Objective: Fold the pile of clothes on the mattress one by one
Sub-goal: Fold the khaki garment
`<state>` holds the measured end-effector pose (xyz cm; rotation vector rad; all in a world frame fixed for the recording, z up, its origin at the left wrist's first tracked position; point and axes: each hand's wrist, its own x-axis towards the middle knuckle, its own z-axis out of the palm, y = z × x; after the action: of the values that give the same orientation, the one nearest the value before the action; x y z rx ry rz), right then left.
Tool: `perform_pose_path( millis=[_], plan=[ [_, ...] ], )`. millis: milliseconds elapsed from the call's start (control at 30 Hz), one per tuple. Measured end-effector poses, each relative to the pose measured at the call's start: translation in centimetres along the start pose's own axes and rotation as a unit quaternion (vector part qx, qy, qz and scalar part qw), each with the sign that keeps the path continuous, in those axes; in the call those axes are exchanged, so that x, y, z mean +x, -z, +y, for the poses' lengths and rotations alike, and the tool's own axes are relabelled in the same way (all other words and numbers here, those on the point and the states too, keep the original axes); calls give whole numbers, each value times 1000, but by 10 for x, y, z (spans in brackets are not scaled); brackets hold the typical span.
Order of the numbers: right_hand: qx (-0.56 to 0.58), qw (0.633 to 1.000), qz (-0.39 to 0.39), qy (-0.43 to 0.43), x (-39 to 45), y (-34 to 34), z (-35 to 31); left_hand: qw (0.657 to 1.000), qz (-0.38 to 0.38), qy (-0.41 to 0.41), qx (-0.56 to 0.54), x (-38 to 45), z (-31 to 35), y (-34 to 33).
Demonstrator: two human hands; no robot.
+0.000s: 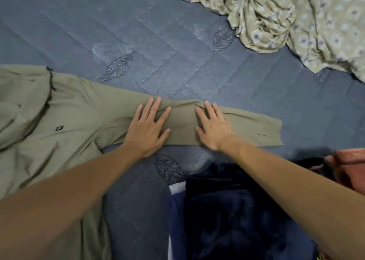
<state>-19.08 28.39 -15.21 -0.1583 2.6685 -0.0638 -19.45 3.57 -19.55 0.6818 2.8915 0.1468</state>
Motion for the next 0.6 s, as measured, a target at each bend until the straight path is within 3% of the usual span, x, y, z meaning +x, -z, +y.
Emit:
perform_pose_path(
  millis=[133,233,333,500,600],
  plan=[
    [32,997,57,52,5,-9,-86,1000,-3,17,7,-40,-57,19],
    [76,977,141,139,15,-11,-182,998,31,52,4,-82,-128,38],
    [127,957,170,200,31,-7,-296,992,69,101,-3,-134,-214,59],
    [89,947,156,266,56,-18,-458,980,36,196,-2,-226,-340,56],
    [4,964,103,245,67,-44,-512,977,2,213,-27,-276,-391,42]
  ],
)
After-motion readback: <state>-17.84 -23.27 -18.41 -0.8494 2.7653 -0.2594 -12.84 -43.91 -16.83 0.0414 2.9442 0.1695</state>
